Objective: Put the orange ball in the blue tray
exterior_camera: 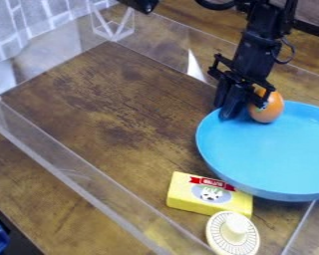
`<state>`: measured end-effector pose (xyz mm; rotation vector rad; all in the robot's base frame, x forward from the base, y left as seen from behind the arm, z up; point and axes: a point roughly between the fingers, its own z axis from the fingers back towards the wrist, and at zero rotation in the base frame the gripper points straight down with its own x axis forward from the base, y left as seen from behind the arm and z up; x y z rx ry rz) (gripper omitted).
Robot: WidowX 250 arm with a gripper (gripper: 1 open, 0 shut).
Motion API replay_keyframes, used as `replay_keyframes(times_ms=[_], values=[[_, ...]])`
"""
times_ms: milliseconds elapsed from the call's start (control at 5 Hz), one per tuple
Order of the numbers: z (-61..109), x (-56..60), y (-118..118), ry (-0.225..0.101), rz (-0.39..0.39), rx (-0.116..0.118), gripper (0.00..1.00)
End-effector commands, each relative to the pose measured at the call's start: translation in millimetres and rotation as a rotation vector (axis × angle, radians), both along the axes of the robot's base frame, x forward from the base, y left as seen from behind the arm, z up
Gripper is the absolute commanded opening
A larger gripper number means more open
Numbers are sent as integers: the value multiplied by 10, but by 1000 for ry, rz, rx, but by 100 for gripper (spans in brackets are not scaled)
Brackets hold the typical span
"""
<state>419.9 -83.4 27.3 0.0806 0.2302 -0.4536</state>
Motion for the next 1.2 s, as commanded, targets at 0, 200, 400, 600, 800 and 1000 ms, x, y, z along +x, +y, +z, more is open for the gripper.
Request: replay_keyframes(times_ms=[0, 200, 400, 600, 800, 1000], values=[[332, 18, -25, -64, -6, 10, 0], [416, -6, 0, -66, -5, 24, 0], [482, -18, -30, -60, -16, 24, 0], [552, -21, -57, -58, -31, 26, 0], [624, -32, -88, -54, -44, 28, 0], [676, -49, -140, -53, -56, 23, 0]])
